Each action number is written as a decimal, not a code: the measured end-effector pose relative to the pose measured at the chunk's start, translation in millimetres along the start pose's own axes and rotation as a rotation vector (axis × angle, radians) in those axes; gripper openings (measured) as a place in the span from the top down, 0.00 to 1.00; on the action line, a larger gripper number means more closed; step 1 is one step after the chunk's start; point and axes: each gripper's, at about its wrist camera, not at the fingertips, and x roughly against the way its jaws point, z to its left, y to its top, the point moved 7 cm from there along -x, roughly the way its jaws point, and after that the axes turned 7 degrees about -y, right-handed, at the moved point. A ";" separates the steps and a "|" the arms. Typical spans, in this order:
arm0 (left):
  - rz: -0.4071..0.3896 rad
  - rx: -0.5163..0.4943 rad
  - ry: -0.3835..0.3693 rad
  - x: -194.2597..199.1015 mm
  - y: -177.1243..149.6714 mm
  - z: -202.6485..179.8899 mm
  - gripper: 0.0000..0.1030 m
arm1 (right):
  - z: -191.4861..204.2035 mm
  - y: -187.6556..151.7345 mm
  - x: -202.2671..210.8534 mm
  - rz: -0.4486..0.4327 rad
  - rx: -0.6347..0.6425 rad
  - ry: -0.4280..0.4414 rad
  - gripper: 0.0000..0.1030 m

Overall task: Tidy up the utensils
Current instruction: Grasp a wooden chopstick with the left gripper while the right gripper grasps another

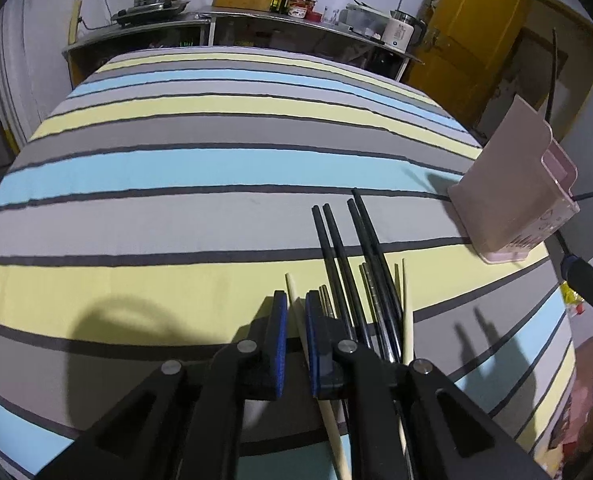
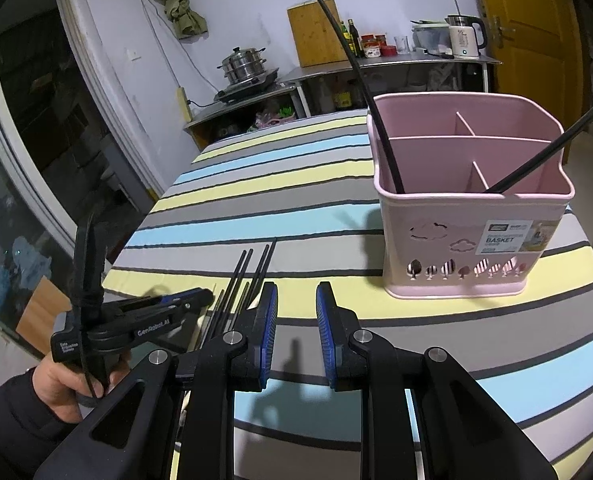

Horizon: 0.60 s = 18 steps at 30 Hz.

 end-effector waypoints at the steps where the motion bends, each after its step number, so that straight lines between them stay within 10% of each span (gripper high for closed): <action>1: 0.004 -0.005 0.007 0.0 0.1 -0.3 0.89 | 0.4 -0.1 -1.2 0.002 0.000 0.002 0.80; 18: 0.003 0.021 0.082 21.6 -7.7 40.1 0.94 | 43.5 -19.9 -83.2 0.185 0.014 0.065 0.80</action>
